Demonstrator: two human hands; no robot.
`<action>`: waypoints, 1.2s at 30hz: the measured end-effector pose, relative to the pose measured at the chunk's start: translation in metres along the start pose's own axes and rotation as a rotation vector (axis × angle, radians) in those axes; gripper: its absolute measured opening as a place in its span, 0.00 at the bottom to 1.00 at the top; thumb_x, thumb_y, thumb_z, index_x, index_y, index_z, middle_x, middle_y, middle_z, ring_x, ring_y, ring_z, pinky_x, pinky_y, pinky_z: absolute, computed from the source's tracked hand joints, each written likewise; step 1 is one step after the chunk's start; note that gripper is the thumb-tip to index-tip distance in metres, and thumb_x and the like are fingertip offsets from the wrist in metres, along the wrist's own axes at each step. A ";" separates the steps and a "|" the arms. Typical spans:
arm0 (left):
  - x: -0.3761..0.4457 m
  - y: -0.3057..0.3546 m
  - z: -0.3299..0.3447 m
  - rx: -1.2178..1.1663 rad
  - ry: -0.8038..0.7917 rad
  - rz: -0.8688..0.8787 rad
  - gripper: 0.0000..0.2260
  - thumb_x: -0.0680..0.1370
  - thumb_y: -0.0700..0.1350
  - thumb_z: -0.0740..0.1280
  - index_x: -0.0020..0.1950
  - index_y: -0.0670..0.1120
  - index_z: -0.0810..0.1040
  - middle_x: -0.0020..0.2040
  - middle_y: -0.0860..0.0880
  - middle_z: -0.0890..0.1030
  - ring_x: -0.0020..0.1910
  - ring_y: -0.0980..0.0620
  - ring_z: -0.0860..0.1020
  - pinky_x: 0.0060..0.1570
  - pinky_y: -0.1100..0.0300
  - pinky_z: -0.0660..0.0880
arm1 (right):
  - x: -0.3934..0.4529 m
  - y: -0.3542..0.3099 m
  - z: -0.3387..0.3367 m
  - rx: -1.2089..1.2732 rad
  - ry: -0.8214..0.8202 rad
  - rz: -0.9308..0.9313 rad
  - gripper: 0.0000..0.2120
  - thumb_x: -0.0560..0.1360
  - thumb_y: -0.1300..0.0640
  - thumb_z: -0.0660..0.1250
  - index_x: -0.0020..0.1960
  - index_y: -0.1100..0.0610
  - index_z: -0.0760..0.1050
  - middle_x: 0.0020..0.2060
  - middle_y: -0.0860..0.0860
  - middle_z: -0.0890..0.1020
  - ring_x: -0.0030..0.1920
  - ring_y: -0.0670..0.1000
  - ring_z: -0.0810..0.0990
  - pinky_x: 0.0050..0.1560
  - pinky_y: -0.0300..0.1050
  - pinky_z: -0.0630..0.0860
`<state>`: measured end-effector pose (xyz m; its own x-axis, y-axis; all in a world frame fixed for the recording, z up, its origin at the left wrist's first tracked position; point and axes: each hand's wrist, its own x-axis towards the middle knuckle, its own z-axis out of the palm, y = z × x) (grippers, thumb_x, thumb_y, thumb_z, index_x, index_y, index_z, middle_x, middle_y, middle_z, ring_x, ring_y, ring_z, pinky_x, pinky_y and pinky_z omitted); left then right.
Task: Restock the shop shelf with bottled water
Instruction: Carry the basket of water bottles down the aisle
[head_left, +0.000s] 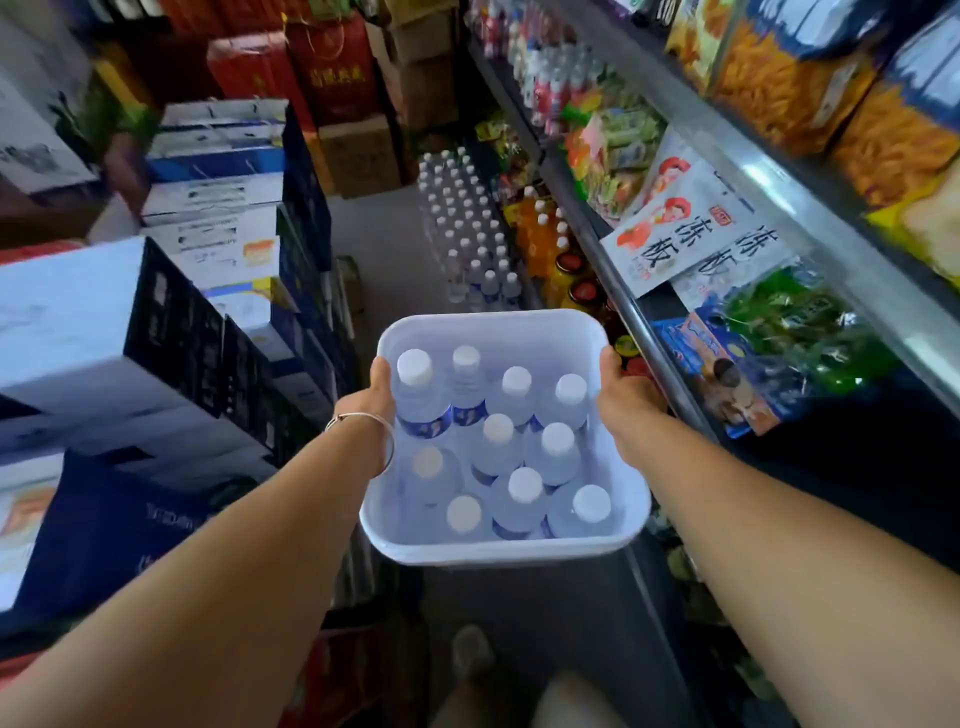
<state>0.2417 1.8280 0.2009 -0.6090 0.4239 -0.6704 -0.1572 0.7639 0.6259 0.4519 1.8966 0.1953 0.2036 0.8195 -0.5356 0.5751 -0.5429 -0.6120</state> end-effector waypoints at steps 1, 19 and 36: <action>0.013 0.018 0.001 0.009 -0.001 -0.014 0.32 0.77 0.65 0.54 0.68 0.40 0.68 0.64 0.41 0.73 0.62 0.39 0.71 0.64 0.46 0.64 | 0.013 -0.016 0.005 -0.018 0.017 0.022 0.33 0.80 0.40 0.47 0.69 0.67 0.65 0.68 0.65 0.68 0.68 0.61 0.67 0.68 0.53 0.64; 0.252 0.322 0.063 0.021 0.027 0.022 0.33 0.77 0.65 0.54 0.67 0.39 0.69 0.63 0.40 0.74 0.55 0.40 0.73 0.61 0.48 0.66 | 0.285 -0.302 0.052 -0.032 0.068 0.055 0.39 0.76 0.32 0.45 0.71 0.62 0.65 0.69 0.62 0.68 0.67 0.62 0.68 0.68 0.58 0.65; 0.426 0.596 0.110 0.099 -0.062 0.087 0.35 0.75 0.68 0.53 0.69 0.42 0.68 0.64 0.41 0.74 0.58 0.41 0.73 0.62 0.46 0.67 | 0.483 -0.516 0.081 0.168 0.073 0.055 0.29 0.82 0.44 0.47 0.74 0.64 0.58 0.72 0.62 0.63 0.71 0.61 0.63 0.69 0.51 0.61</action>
<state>-0.0255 2.5177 0.2443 -0.5675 0.5171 -0.6407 -0.0269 0.7661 0.6421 0.1898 2.5577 0.2055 0.2914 0.7954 -0.5315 0.4220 -0.6055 -0.6748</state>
